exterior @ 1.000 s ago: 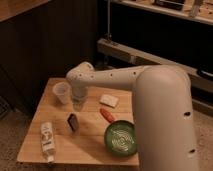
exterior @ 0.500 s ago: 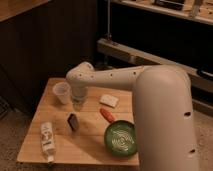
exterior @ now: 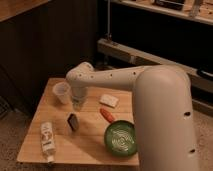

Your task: Knock the eraser over

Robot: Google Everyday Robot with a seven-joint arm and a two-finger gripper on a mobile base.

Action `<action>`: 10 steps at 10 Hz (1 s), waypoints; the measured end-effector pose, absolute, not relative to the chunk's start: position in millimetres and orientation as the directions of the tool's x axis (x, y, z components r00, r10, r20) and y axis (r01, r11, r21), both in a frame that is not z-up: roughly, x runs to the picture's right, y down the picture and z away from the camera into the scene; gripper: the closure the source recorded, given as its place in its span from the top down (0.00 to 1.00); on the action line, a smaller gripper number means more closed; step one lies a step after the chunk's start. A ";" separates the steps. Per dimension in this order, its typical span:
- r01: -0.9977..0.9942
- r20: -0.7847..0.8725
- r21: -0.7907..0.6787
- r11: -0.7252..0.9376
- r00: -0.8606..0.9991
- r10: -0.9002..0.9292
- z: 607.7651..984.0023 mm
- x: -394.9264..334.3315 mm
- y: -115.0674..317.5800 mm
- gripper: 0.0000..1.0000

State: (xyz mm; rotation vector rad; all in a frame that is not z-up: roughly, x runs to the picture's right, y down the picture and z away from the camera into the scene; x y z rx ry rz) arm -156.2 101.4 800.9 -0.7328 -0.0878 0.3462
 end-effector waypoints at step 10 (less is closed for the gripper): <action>-0.290 -0.094 -0.704 0.648 0.943 0.321 811.9 -170.3 127.0 0.00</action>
